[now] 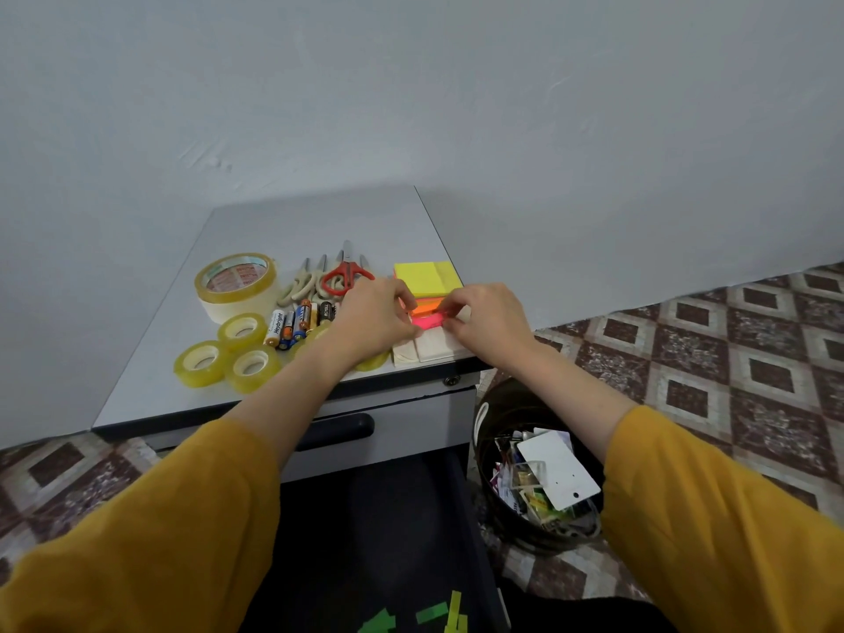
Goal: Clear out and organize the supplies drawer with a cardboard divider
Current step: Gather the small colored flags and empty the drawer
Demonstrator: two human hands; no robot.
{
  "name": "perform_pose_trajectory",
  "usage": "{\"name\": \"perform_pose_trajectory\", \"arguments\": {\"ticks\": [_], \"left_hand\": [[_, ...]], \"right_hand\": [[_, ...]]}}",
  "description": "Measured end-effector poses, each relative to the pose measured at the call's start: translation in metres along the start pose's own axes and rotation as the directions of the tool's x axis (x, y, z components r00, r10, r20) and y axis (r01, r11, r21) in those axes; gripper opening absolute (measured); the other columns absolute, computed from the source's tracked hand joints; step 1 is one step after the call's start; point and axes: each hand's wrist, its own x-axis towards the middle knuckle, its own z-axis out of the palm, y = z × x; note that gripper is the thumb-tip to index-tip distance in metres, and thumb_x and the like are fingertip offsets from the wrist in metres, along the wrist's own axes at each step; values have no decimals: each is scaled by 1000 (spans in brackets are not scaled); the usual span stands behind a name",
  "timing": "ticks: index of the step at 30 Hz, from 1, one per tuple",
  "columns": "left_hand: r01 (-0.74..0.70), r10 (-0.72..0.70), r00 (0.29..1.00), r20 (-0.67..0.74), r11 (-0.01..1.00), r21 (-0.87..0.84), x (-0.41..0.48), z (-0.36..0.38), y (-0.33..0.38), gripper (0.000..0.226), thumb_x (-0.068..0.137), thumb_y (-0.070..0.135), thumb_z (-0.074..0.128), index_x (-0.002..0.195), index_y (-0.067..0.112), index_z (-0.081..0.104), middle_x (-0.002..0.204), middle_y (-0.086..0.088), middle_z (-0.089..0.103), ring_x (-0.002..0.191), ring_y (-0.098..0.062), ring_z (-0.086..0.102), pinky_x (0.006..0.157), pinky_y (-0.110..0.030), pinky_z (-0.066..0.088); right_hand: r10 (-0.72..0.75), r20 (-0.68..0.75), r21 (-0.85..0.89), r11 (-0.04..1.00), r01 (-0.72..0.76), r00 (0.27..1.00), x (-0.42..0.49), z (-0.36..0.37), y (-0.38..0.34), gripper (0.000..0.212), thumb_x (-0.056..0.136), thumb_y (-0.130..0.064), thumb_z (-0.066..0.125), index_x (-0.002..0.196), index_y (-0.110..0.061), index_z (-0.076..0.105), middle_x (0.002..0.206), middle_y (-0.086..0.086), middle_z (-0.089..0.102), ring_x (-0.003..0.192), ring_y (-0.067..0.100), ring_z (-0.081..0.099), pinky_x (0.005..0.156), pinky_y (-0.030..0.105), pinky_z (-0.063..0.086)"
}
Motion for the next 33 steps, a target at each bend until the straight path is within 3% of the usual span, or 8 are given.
{"name": "perform_pose_trajectory", "arguments": {"ticks": [3, 7, 11, 14, 20, 27, 33], "left_hand": [[-14, 14, 1000, -15, 999, 49, -1, -2, -2, 20, 72, 23, 77, 81, 22, 59, 74, 5, 65, 78, -14, 62, 75, -31, 50], [-60, 63, 998, -29, 991, 117, -1, 1, -3, 14, 78, 25, 73, 89, 17, 72, 76, 8, 61, 76, -10, 58, 68, -25, 44], [-76, 77, 997, -2, 990, 120, 1, 4, -5, 19, 79, 27, 72, 97, 19, 74, 90, 2, 68, 93, -21, 58, 81, -36, 51], [-84, 86, 996, -10, 986, 142, 2, 6, -7, 19, 80, 30, 71, 97, 24, 74, 94, 2, 69, 98, -24, 55, 82, -39, 50], [-119, 133, 988, -77, 980, 158, 2, 6, -8, 18, 79, 29, 72, 95, 22, 74, 91, 5, 68, 83, -12, 54, 75, -30, 48], [-128, 147, 983, -108, 977, 169, 1, 6, -6, 11, 76, 28, 75, 78, 17, 71, 78, 3, 66, 75, -12, 55, 70, -30, 48], [-139, 168, 978, -125, 968, 211, -1, 8, -3, 9, 80, 26, 70, 80, 17, 70, 79, 4, 64, 77, -11, 51, 66, -26, 39]], "right_hand": [[25, -17, 13, 1000, -25, 1000, 0, -1, 1, 20, 87, -18, 61, 103, -17, 72, 103, 1, 70, 102, 22, 59, 82, 29, 42], [68, -37, -30, 997, -69, 997, 0, -2, 4, 22, 87, -30, 63, 102, -15, 71, 104, 3, 66, 101, 21, 57, 75, 25, 36], [78, -20, -76, 994, -79, 997, 0, -3, 6, 25, 88, -35, 62, 101, -15, 72, 106, 5, 64, 103, 22, 55, 73, 24, 32], [64, -15, -81, 995, -65, 998, 0, -4, 6, 25, 88, -33, 61, 103, -16, 73, 108, 3, 63, 105, 22, 54, 75, 25, 35], [62, -28, -46, 997, -63, 998, 0, -3, 4, 21, 88, -28, 62, 101, -16, 73, 106, 3, 65, 103, 21, 56, 73, 23, 33], [51, -52, -26, 998, -52, 997, -1, -3, 5, 19, 87, -29, 64, 97, -14, 71, 102, 2, 66, 98, 19, 57, 72, 23, 32], [50, -79, -43, 998, -53, 996, -3, 0, 3, 19, 89, -28, 61, 95, -13, 71, 102, 2, 66, 98, 19, 57, 70, 21, 29]]}}
